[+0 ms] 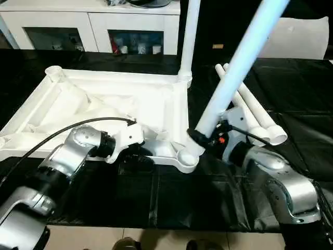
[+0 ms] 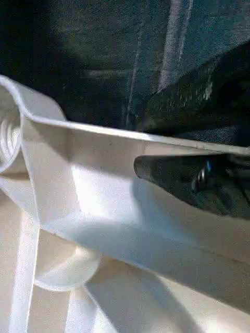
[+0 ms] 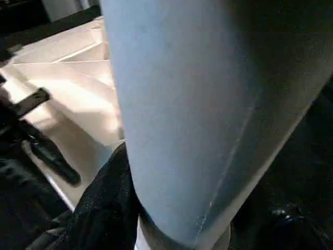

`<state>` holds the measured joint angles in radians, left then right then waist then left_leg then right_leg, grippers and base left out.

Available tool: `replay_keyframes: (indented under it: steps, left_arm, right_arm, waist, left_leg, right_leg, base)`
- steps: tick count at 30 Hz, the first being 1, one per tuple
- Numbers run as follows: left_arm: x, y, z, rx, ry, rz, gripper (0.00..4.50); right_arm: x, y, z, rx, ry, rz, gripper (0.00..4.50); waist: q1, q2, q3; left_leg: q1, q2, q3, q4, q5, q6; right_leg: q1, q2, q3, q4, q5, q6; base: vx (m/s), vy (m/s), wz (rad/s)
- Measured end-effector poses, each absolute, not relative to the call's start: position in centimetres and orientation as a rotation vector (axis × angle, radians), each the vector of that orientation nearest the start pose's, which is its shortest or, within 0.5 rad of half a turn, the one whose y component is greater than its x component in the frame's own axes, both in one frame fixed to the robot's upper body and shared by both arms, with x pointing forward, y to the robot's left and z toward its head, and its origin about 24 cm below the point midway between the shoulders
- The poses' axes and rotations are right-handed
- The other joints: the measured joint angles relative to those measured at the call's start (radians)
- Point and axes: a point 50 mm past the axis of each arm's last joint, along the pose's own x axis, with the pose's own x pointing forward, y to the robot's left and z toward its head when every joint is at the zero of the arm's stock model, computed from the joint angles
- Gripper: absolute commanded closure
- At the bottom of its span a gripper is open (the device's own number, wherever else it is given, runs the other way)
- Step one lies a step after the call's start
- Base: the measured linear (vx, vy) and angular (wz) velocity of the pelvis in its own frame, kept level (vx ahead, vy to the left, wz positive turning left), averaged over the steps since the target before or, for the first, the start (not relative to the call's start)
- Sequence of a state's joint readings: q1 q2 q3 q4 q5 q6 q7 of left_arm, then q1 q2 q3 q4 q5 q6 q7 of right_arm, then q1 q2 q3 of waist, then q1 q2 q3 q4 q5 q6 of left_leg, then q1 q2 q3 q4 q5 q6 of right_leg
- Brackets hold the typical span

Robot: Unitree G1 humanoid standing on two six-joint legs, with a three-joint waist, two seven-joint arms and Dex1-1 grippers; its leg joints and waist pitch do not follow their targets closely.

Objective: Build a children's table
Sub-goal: Insert table leg to table base

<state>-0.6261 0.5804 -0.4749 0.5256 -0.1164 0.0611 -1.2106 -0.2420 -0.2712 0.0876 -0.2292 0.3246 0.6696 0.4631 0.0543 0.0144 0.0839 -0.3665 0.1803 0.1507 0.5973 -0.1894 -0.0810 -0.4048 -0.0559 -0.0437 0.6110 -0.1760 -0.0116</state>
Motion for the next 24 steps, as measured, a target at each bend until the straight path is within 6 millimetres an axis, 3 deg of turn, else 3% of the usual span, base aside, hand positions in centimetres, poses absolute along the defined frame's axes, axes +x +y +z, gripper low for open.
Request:
replay_keyframes:
  steps: [7,10,16,24]
  left_arm:
    - [31.5,16.1,6.6,0.572,0.489,-1.406,4.45]
    - [31.6,15.2,6.4,0.501,0.498,-1.377,4.48]
    - [31.5,14.4,5.9,0.451,0.451,-1.212,4.5]
    - [30.1,14.1,5.7,0.466,0.394,-1.222,4.5]
  right_arm:
    - [27.5,-12.5,9.6,0.035,0.246,0.695,2.61]
    - [27.7,-12.2,10.0,0.028,0.234,0.71,2.61]
    - [28.4,-11.7,10.7,-0.015,0.212,0.743,2.61]
    - [29.6,-12.0,10.2,-0.04,0.243,0.75,2.61]
  waist:
    - [-0.002,0.004,0.002]
    - [-0.005,0.009,0.004]
    - [-0.03,0.023,0.001]
    - [-0.026,0.029,-0.002]
  left_leg:
    - [0.0,0.0,0.001,0.0,0.0,0.0]
    - [0.001,0.0,0.003,0.0,0.0,0.0]
    - [0.001,0.0,0.005,-0.005,0.0,0.001]
    - [0.0,0.0,0.006,-0.006,-0.002,0.004]
  right_leg:
    - [0.0,0.0,0.001,0.0,0.0,0.0]
    - [0.0,-0.001,0.002,0.0,0.001,-0.001]
    - [0.0,0.0,0.004,0.0,0.0,-0.001]
    - [-0.001,0.0,0.004,-0.001,-0.004,-0.001]
  base:
    - [0.0,0.0,0.0]
    - [0.0,0.0,0.0]
    - [0.0,0.0,0.0]
    - [0.0,0.0,0.0]
